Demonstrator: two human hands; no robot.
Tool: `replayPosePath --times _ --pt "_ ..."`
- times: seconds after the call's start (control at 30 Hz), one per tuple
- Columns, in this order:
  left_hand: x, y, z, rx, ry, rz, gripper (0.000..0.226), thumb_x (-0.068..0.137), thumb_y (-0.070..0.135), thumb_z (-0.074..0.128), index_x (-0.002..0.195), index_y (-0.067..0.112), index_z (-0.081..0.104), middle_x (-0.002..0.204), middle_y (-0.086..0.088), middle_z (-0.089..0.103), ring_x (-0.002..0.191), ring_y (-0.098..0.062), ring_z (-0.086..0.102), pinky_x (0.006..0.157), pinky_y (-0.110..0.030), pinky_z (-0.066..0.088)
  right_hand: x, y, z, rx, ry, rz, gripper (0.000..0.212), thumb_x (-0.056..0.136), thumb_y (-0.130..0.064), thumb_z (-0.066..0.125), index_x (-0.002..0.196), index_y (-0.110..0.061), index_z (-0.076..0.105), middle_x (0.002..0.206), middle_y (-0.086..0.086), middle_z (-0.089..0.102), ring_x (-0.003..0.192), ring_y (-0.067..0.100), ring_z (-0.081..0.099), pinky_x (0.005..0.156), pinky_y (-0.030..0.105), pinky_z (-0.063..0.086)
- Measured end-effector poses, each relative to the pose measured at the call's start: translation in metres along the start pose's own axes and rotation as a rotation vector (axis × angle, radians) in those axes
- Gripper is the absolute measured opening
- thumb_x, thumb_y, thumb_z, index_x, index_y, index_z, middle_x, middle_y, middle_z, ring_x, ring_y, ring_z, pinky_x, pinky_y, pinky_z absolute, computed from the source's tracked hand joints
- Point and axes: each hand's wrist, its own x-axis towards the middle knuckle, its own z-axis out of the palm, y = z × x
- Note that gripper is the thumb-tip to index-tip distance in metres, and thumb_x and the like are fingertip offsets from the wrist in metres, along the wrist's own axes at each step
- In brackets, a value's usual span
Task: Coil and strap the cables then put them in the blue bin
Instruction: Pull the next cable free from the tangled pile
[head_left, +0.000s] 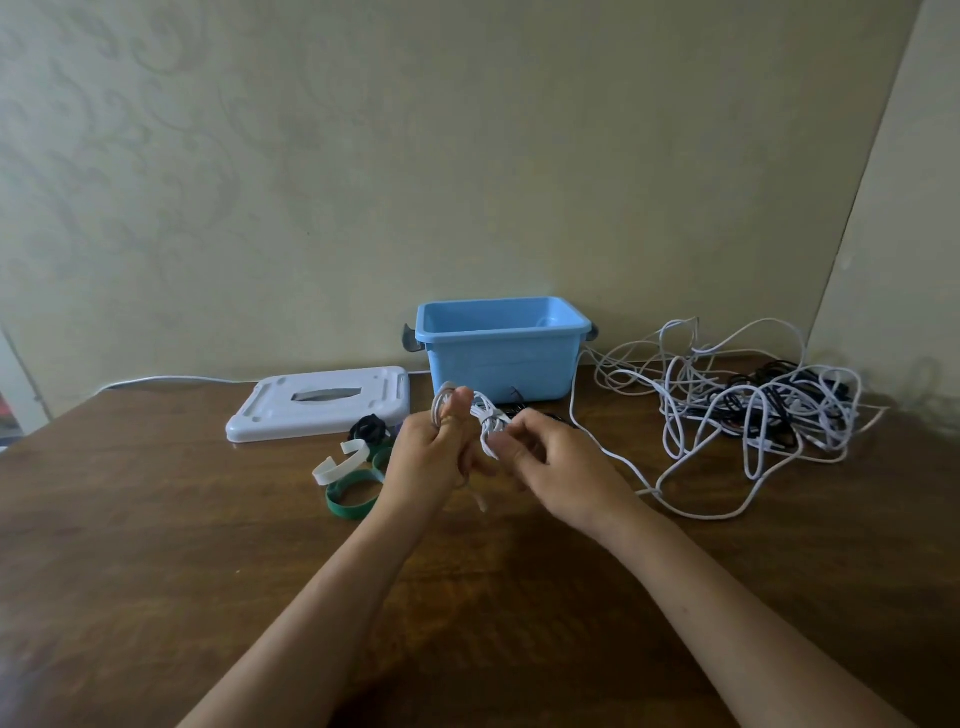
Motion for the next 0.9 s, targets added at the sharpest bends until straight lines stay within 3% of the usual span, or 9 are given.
replayPosePath --times 0.1,0.17,0.23,0.3,0.47,0.53,0.63,0.73,0.9 --pt "-0.002 0.001 0.003 0.018 -0.101 -0.051 0.059 0.099 0.051 0.041 0.075 0.000 0.059 0.054 -0.010 0.051 0.044 -0.018 0.050 0.050 -0.039 0.047 -0.005 -0.010 0.000 0.079 0.034 -0.031 0.055 0.084 -0.080 0.035 0.098 -0.032 0.059 0.086 -0.010 0.067 0.078 0.004 0.061 0.073 0.026 0.046" --pt "0.002 -0.004 0.007 0.204 -0.146 -0.023 0.037 0.103 0.034 0.048 0.082 0.007 0.063 0.057 0.000 0.053 0.046 -0.009 0.047 0.049 -0.029 0.043 -0.008 -0.016 0.000 0.055 0.030 -0.034 0.060 0.080 -0.083 0.033 0.098 -0.031 0.058 0.084 -0.012 0.066 0.078 0.003 0.060 0.073 0.027 0.046" --pt "0.005 -0.005 0.010 0.452 -0.192 0.057 0.018 0.100 0.015 0.052 0.101 0.006 0.066 0.076 0.003 0.061 0.062 -0.004 0.050 0.056 -0.018 0.040 -0.010 -0.019 -0.001 -0.016 0.057 -0.043 0.057 0.079 -0.083 0.035 0.090 -0.031 0.056 0.076 -0.013 0.061 0.071 0.001 0.057 0.067 0.024 0.041" --pt "0.003 -0.006 0.013 0.593 -0.283 0.161 0.023 0.100 0.014 0.050 0.117 0.009 0.064 0.095 0.002 0.064 0.078 -0.007 0.053 0.063 -0.017 0.037 -0.009 -0.018 -0.003 -0.128 0.099 -0.072 0.052 0.084 -0.080 0.039 0.079 -0.029 0.051 0.068 -0.011 0.058 0.064 0.003 0.055 0.060 0.021 0.036" --pt "-0.005 0.000 0.018 0.502 -0.391 0.155 0.015 0.100 0.025 0.055 0.092 0.015 0.064 0.076 0.006 0.063 0.068 -0.005 0.061 0.062 -0.021 0.052 0.000 -0.003 -0.005 -0.300 0.198 -0.146 0.050 0.098 -0.062 0.046 0.061 -0.028 0.046 0.054 -0.008 0.049 0.053 0.007 0.050 0.052 0.020 0.026" --pt "-0.006 0.005 0.015 0.431 -0.487 0.100 0.021 0.102 0.025 0.052 0.090 0.011 0.064 0.069 0.002 0.060 0.054 -0.002 0.054 0.054 -0.018 0.048 0.004 0.005 -0.004 -0.190 0.195 -0.128 0.049 0.099 -0.054 0.052 0.058 -0.027 0.048 0.053 -0.008 0.051 0.052 0.008 0.051 0.051 0.019 0.029" --pt "-0.009 0.015 0.009 0.327 -0.578 0.055 0.027 0.106 0.026 0.043 0.092 0.011 0.062 0.069 -0.003 0.058 0.055 -0.008 0.053 0.058 -0.022 0.049 0.007 0.011 -0.003 -0.017 0.225 -0.086 0.047 0.098 -0.044 0.058 0.056 -0.024 0.056 0.052 -0.005 0.059 0.052 0.007 0.057 0.053 0.021 0.041" --pt "-0.011 0.016 0.008 0.300 -0.562 0.063 0.030 0.107 0.025 0.041 0.096 0.006 0.061 0.068 -0.001 0.057 0.056 -0.008 0.054 0.058 -0.023 0.049 0.006 0.011 -0.003 0.101 0.262 -0.077 0.049 0.101 -0.032 0.058 0.052 -0.024 0.058 0.048 -0.006 0.062 0.047 0.004 0.058 0.052 0.015 0.043" --pt "-0.009 0.010 0.013 0.575 -0.460 0.206 0.029 0.107 0.030 0.038 0.082 0.030 0.051 0.075 0.010 0.058 0.065 -0.002 0.055 0.061 -0.017 0.039 0.007 0.011 -0.002 0.114 0.253 -0.086 0.051 0.101 -0.036 0.058 0.050 -0.031 0.056 0.046 -0.014 0.055 0.048 0.004 0.051 0.050 0.015 0.036"
